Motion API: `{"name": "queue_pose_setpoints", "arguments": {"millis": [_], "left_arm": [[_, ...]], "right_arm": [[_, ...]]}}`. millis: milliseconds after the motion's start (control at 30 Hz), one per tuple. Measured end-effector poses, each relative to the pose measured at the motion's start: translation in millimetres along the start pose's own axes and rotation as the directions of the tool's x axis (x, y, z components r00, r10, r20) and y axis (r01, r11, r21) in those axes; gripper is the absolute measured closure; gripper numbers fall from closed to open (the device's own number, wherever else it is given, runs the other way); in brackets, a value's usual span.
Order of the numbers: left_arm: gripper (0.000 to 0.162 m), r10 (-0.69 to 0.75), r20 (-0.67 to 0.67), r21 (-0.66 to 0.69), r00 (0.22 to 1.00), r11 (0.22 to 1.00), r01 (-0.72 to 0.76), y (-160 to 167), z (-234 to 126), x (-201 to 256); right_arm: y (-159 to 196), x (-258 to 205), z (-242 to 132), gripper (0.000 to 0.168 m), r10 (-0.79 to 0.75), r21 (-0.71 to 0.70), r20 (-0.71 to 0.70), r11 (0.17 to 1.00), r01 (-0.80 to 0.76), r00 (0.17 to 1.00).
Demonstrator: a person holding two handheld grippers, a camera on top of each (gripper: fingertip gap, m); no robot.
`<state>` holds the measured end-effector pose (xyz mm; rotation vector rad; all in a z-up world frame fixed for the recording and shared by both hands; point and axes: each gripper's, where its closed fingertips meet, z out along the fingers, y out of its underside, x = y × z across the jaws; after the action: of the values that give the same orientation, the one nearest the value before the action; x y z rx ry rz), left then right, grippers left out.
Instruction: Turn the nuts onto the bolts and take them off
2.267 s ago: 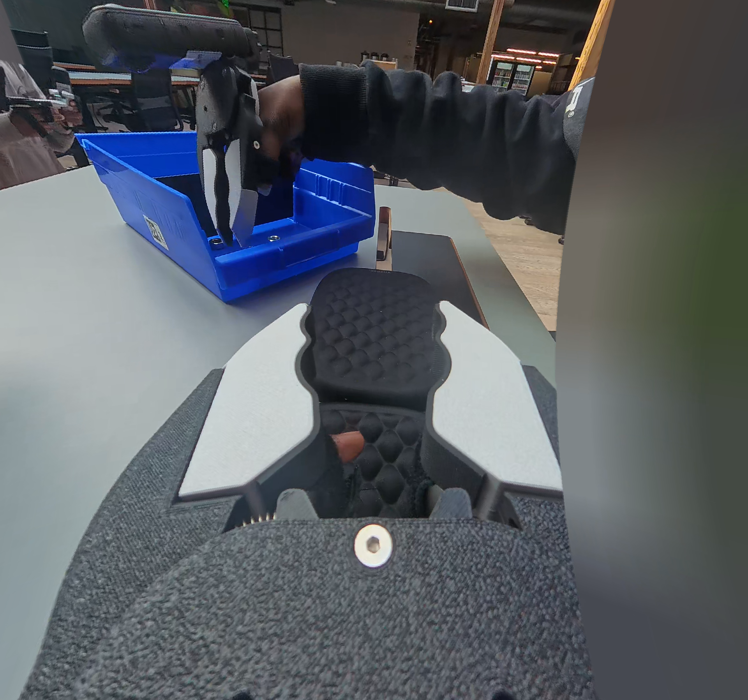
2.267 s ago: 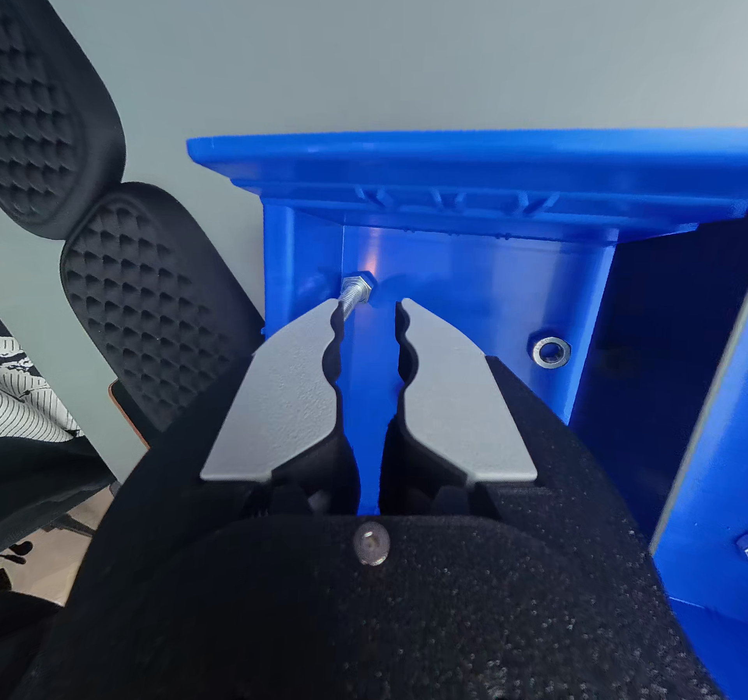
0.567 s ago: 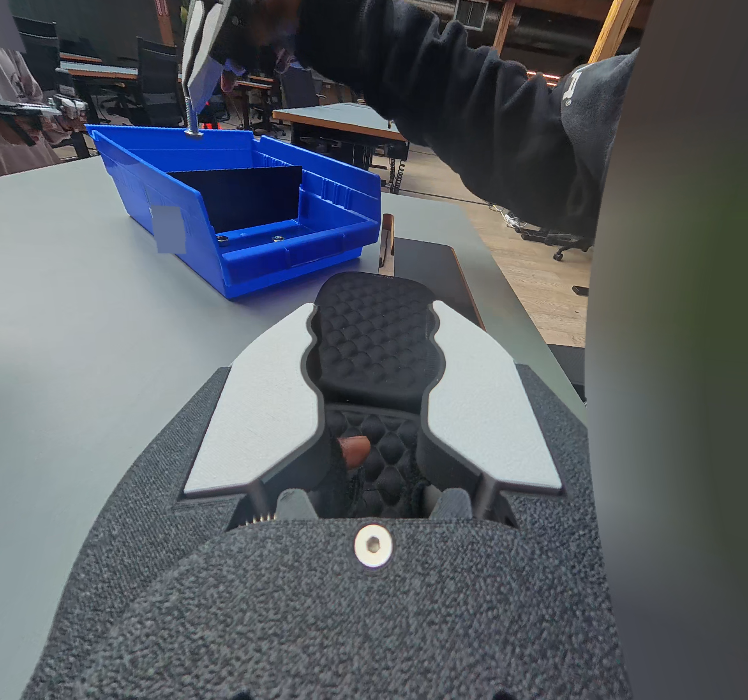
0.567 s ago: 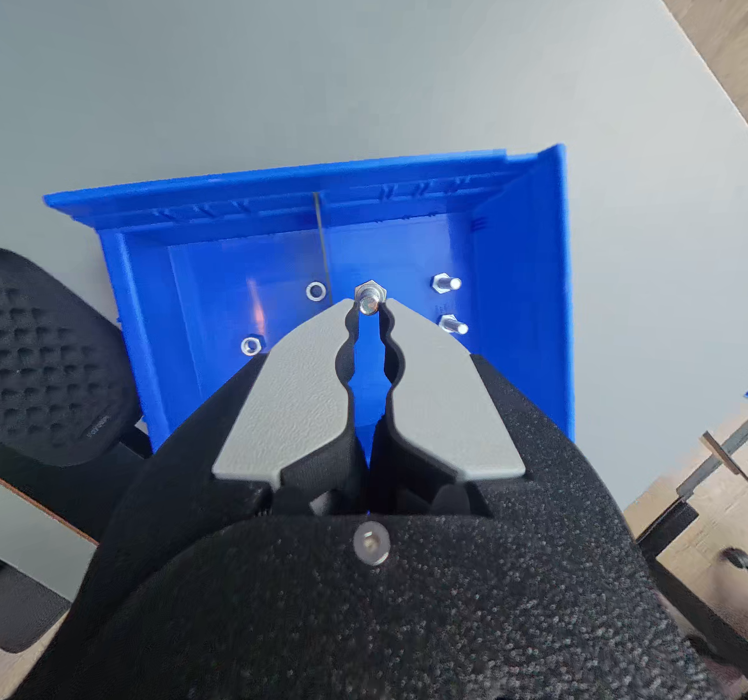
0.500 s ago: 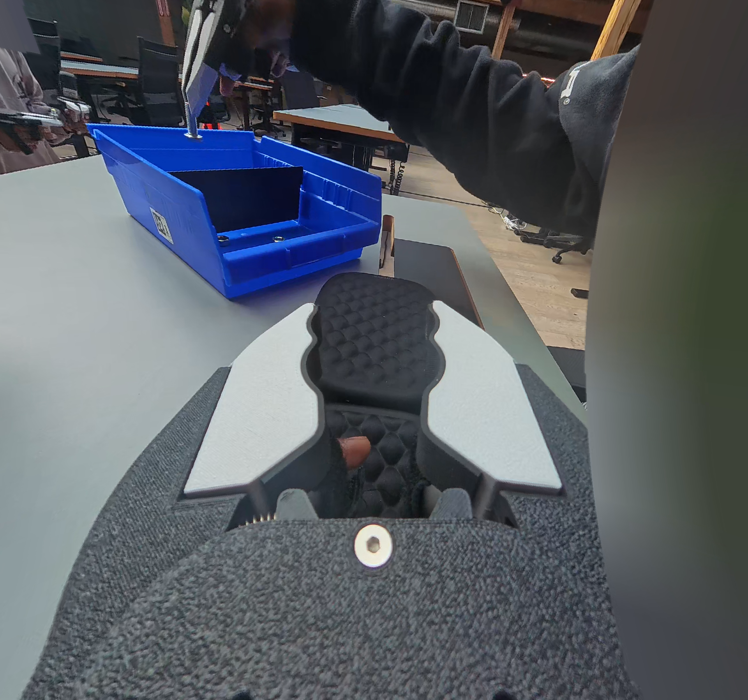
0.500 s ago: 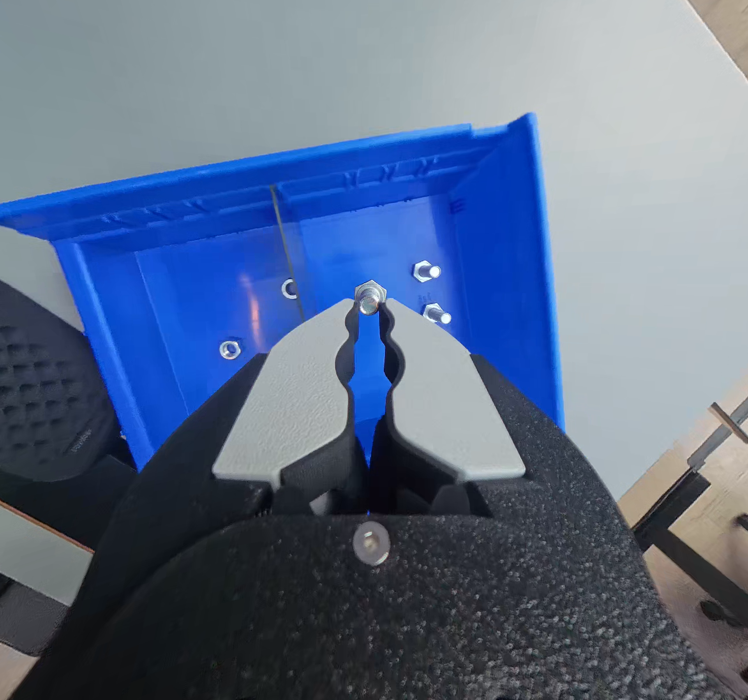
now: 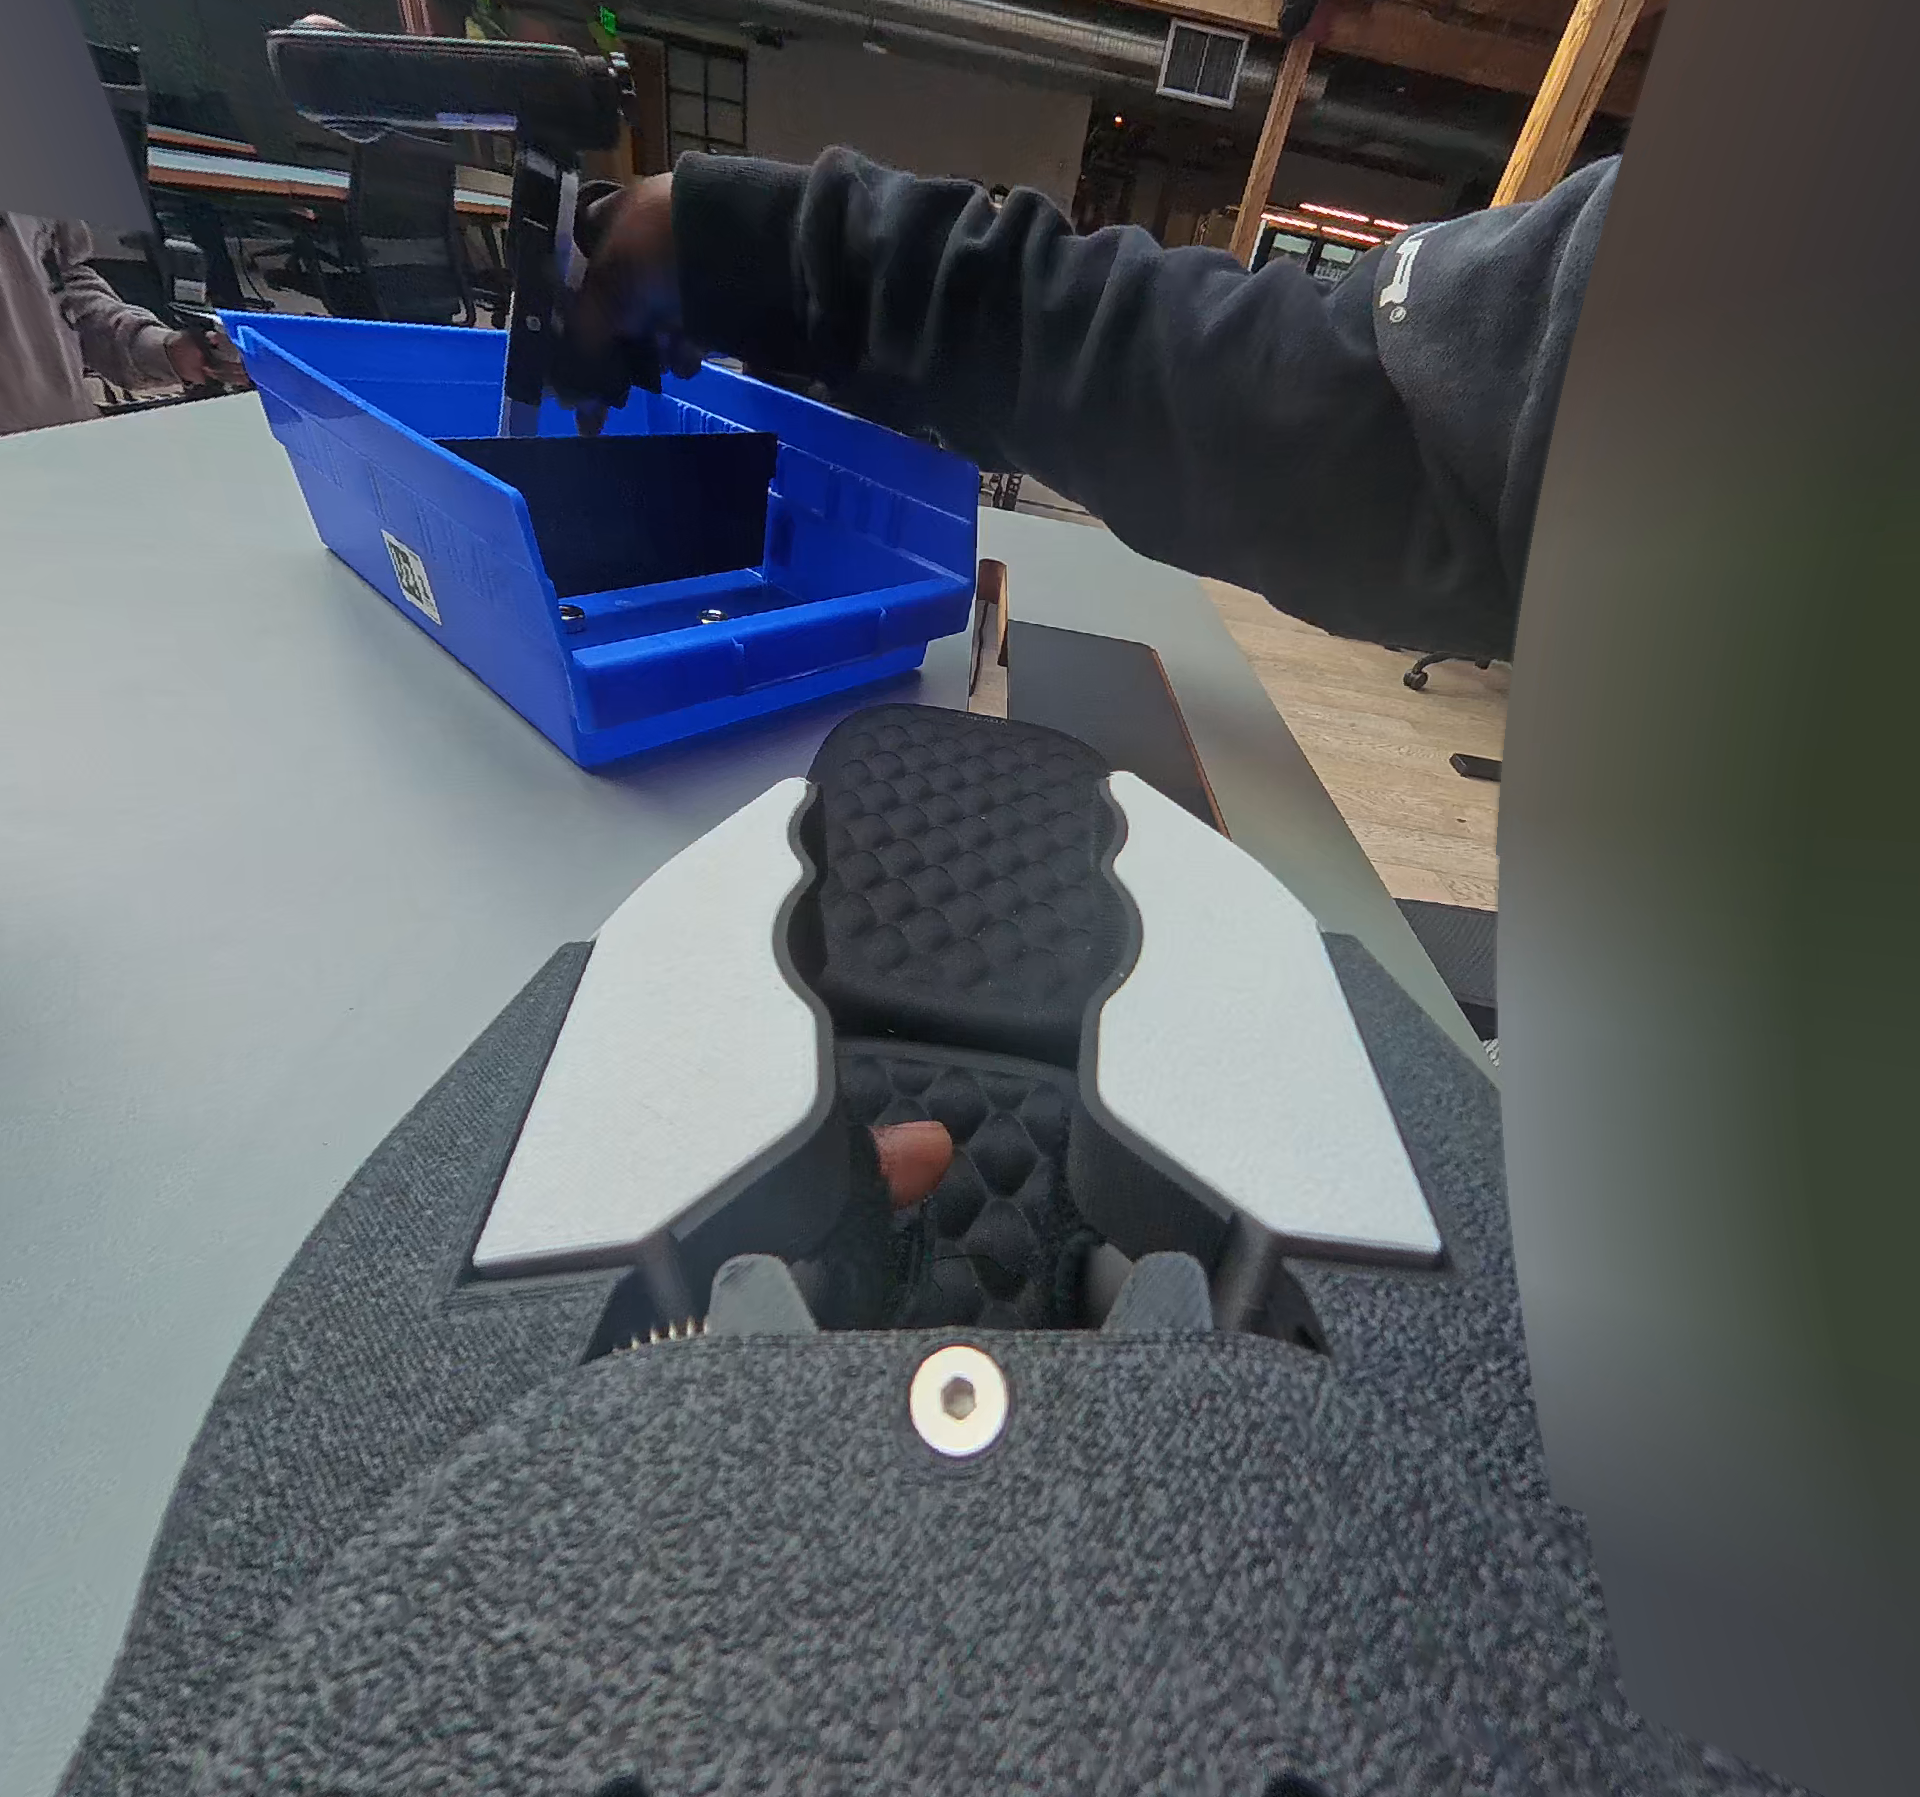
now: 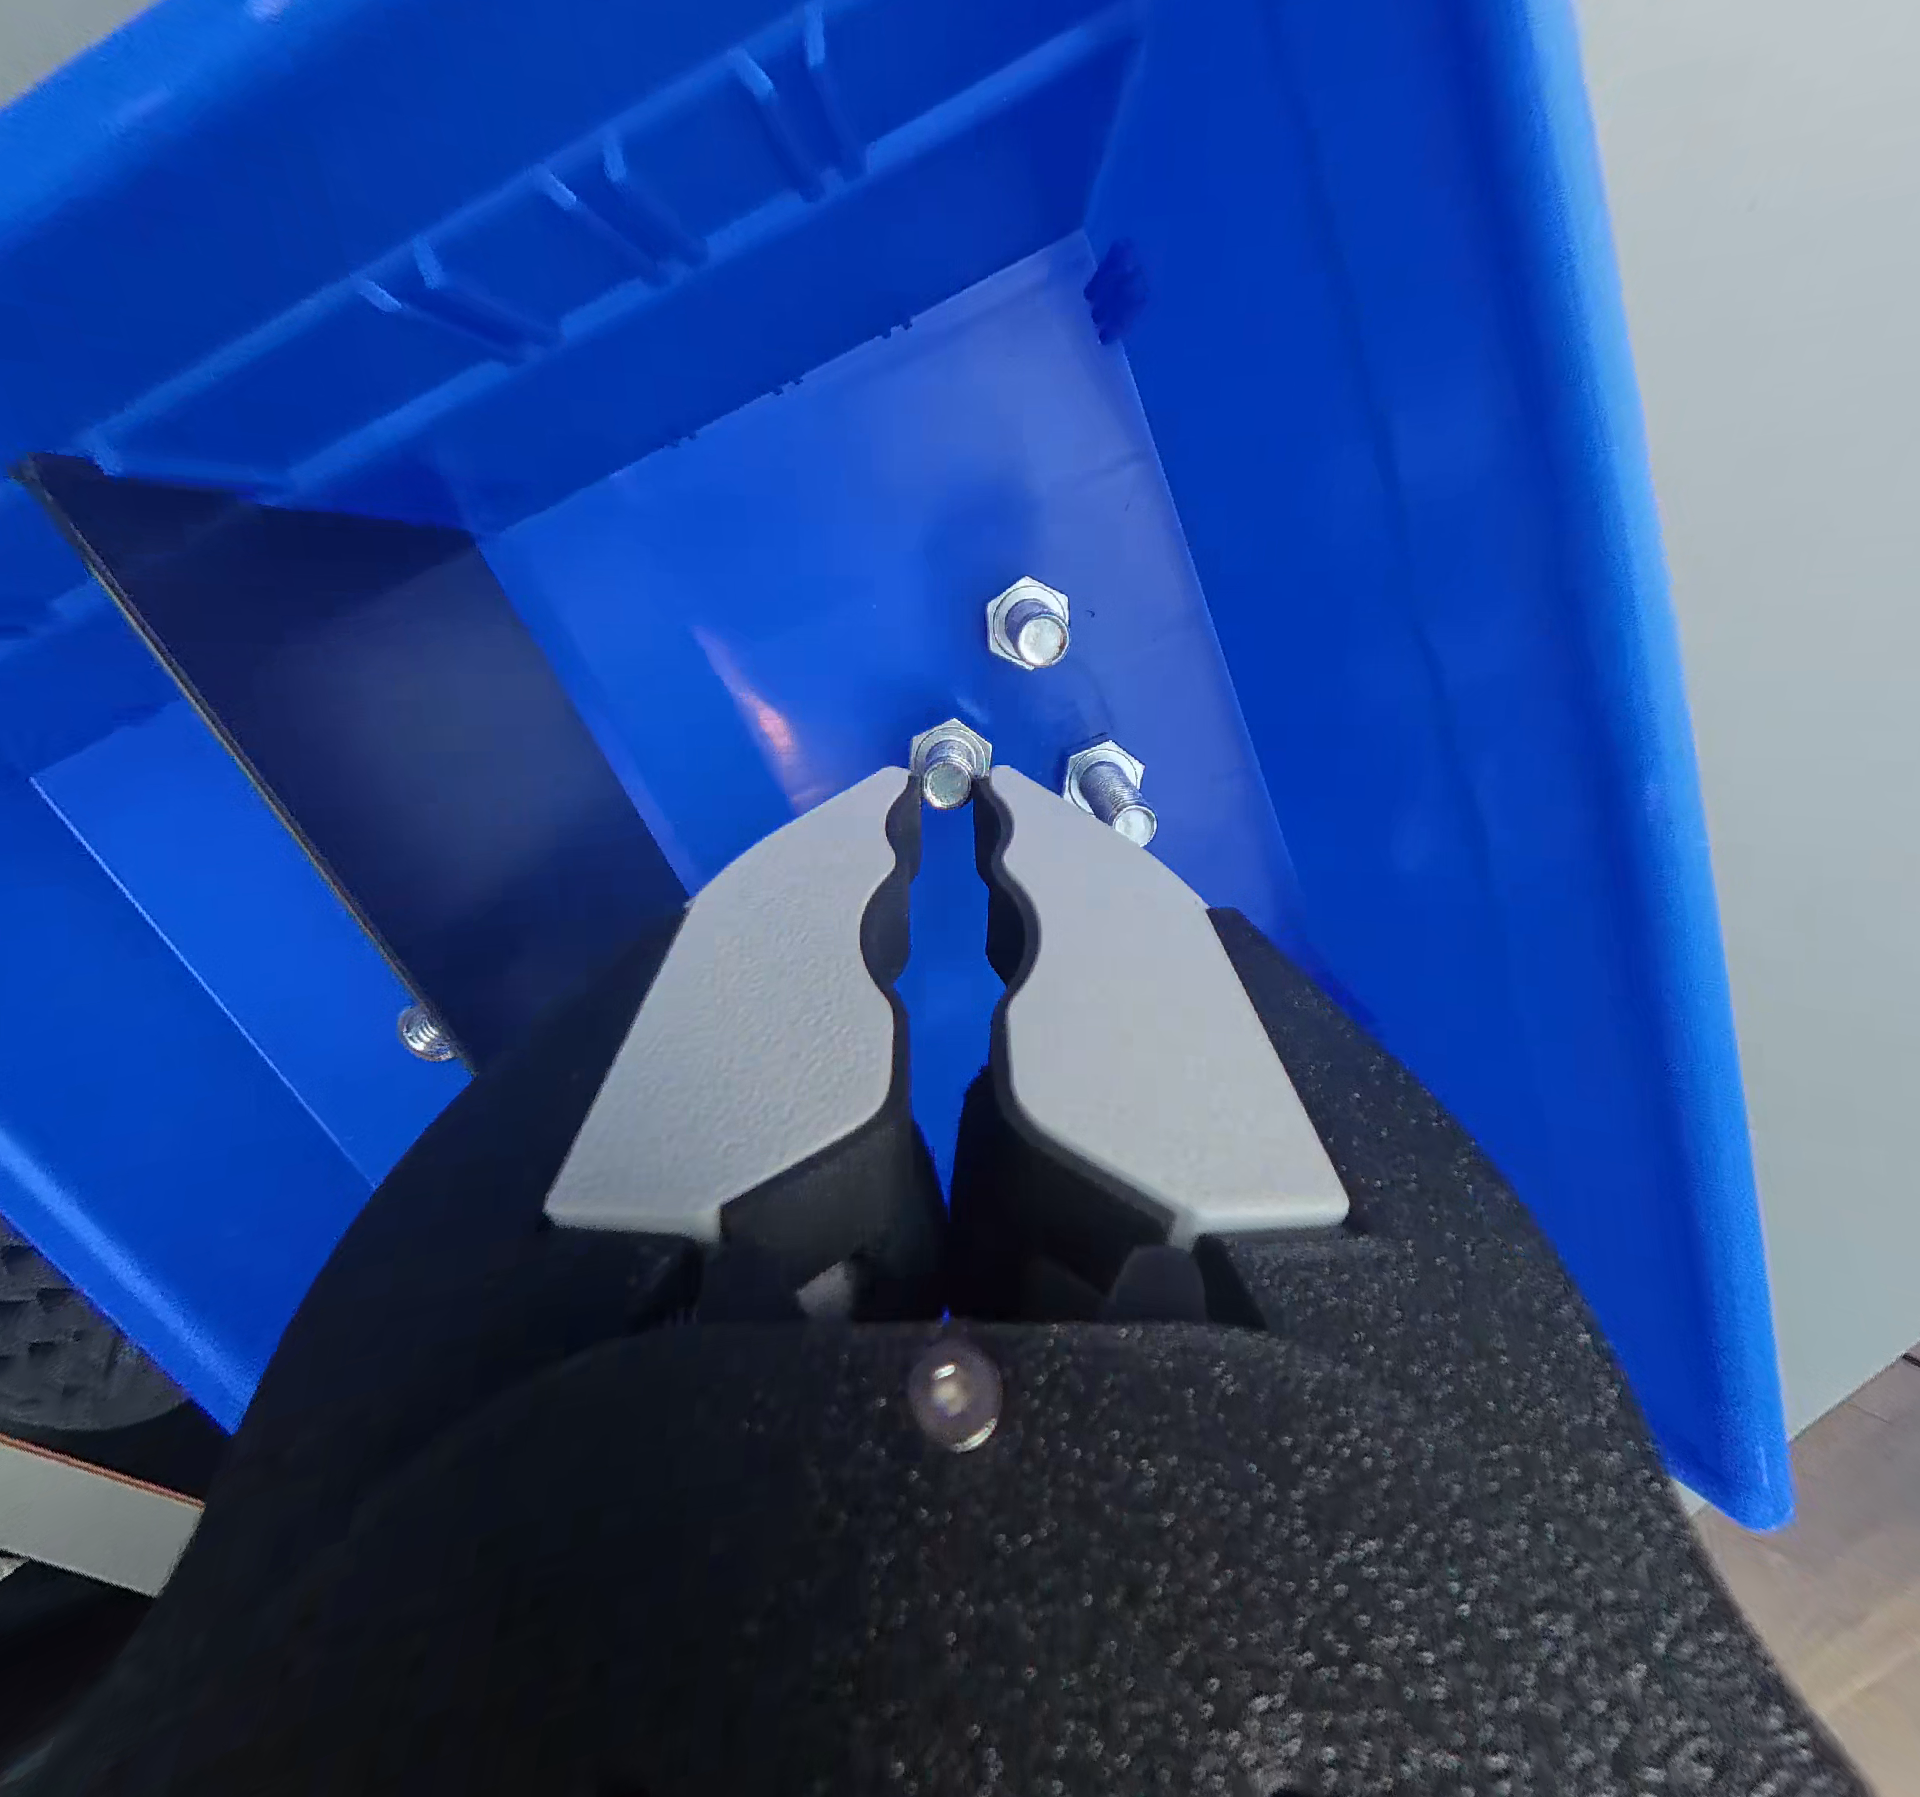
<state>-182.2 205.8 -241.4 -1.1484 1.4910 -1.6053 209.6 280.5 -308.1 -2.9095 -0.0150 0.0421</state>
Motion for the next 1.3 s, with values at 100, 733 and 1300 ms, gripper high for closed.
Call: {"name": "queue_pose_setpoints", "arguments": {"millis": [100, 733, 1300], "left_arm": [[0.113, 0.003, 0.000, 0.000, 1.000, 1.000, -0.003, 0, 0, 0], [0.112, 0.013, 0.022, 0.030, 1.000, 0.999, -0.013, -5, -3, 0], [0.079, 0.175, 0.460, -0.387, 0.871, 0.922, 0.019, -33, -140, -17]], "right_arm": [[4, 1, 5, 0.159, 0.008, -0.024, -0.002, 1.000, -0.009, 1.000], [17, -83, -109, 0.078, -0.056, 0.419, -0.051, 0.905, 0.072, 0.997], [93, -189, -92, 0.064, -0.285, 0.347, -0.114, 0.886, 0.307, 0.952]]}}
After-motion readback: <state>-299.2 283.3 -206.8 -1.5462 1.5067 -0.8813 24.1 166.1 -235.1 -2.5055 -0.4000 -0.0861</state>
